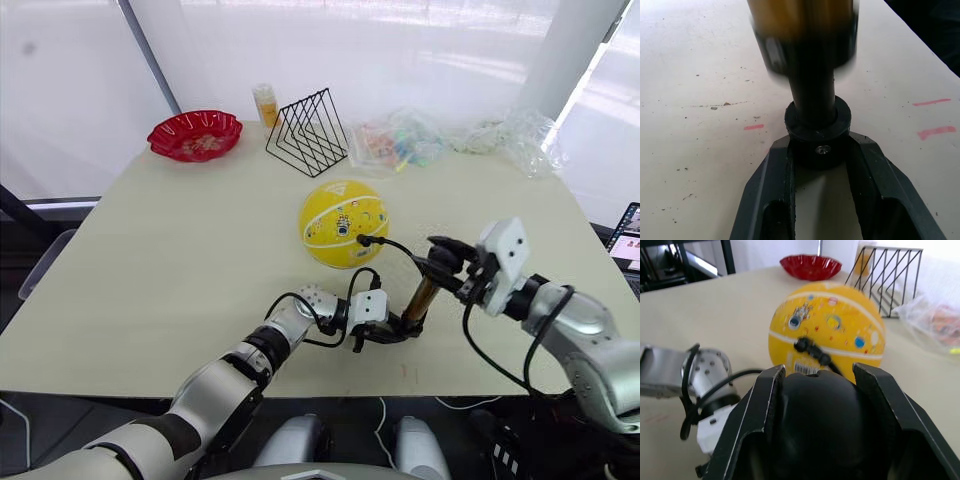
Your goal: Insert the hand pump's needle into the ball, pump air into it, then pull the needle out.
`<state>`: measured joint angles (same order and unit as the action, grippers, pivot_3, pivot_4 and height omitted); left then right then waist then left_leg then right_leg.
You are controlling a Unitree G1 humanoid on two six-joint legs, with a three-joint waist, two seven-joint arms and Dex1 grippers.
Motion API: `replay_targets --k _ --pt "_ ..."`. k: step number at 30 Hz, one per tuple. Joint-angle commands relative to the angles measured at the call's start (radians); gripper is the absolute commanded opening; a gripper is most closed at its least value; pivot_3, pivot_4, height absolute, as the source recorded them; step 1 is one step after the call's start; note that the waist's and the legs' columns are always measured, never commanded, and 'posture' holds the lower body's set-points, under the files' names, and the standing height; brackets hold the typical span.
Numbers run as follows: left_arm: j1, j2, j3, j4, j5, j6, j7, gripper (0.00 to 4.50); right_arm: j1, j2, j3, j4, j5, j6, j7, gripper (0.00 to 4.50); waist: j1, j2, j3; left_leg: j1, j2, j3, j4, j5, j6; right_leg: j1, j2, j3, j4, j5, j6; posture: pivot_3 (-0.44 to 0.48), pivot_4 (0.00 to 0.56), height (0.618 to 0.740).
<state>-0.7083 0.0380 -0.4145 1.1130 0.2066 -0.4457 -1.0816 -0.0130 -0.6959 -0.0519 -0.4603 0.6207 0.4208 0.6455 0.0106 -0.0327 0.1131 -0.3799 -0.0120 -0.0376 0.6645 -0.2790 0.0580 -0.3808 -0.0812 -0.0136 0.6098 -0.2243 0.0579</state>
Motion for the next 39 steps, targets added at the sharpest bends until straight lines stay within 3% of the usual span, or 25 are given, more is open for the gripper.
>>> replay_targets --k 1,5,10,17,22,25,31,36,39 --pt "0.061 0.042 -0.083 0.092 0.102 0.04 -0.041 1.0 0.007 -0.002 -0.01 0.041 -0.024 0.019 0.019 1.65 0.001 0.001 0.001 0.0 0.0 0.0 0.0 0.0 0.0 0.0 0.0 0.0 0.0 0.0 0.0 0.0 0.15 0.737" --pt "0.063 0.045 -0.083 0.09 0.103 0.039 -0.044 1.0 -0.043 -0.055 -0.14 -0.024 0.081 0.067 0.042 1.63 0.004 0.007 0.005 -0.002 -0.001 0.0 0.001 0.0 0.0 0.0 0.0 0.0 0.0 0.0 0.0 0.0 0.15 0.737" --pt "0.066 0.043 -0.086 0.089 0.103 0.037 -0.046 1.0 -0.214 -0.205 -0.406 -0.073 0.376 0.215 0.01 1.63 0.004 0.018 0.015 -0.006 -0.003 0.002 0.002 0.0 0.0 -0.003 -0.004 0.001 0.0 0.001 0.001 0.0 0.15 0.737" --pt "0.061 0.039 -0.087 0.094 0.106 0.036 -0.044 1.0 -0.274 -0.314 -0.531 -0.07 0.53 0.34 -0.024 1.63 0.006 0.017 0.015 -0.018 -0.003 0.0 0.004 0.0 0.0 -0.013 -0.004 -0.001 0.0 0.003 0.004 0.0 0.15 0.737" --pt "0.06 0.037 -0.087 0.096 0.107 0.035 -0.042 1.0 -0.201 -0.287 -0.464 -0.114 0.474 0.351 -0.033 1.63 0.006 0.017 0.014 -0.018 -0.003 0.001 0.004 0.0 0.0 -0.013 -0.005 0.0 0.0 0.003 0.005 0.0 0.15 0.737" --pt "0.061 0.038 -0.087 0.097 0.107 0.034 -0.041 1.0 -0.067 -0.177 -0.239 -0.13 0.295 0.277 -0.036 1.63 0.004 0.008 0.005 -0.016 -0.002 0.0 0.002 0.0 0.0 -0.013 -0.004 0.0 0.0 0.003 0.004 0.0 0.15 0.737" --pt "0.064 0.039 -0.084 0.096 0.106 0.033 -0.039 1.0 0.077 -0.002 0.019 0.042 0.0 0.038 0.009 1.63 -0.001 -0.002 -0.004 -0.001 0.0 0.001 0.0 0.0 0.0 -0.001 -0.003 0.001 0.0 0.0 0.0 0.0 0.15 0.737" --pt "0.062 0.042 -0.082 0.095 0.109 0.033 -0.036 1.0 0.101 0.062 0.095 0.121 -0.131 -0.102 0.05 1.63 0.0 -0.002 -0.007 0.002 0.003 -0.001 -0.001 0.0 0.0 0.001 0.002 0.0 0.0 -0.001 -0.002 0.0 0.15 0.737" --pt "0.061 0.042 -0.081 0.094 0.109 0.033 -0.036 1.0 0.084 0.078 0.053 0.084 -0.097 -0.104 0.052 1.63 0.0 -0.001 -0.007 0.002 0.003 -0.001 -0.001 0.0 0.0 0.001 0.005 0.0 0.0 -0.001 -0.002 0.0 0.15 0.737"
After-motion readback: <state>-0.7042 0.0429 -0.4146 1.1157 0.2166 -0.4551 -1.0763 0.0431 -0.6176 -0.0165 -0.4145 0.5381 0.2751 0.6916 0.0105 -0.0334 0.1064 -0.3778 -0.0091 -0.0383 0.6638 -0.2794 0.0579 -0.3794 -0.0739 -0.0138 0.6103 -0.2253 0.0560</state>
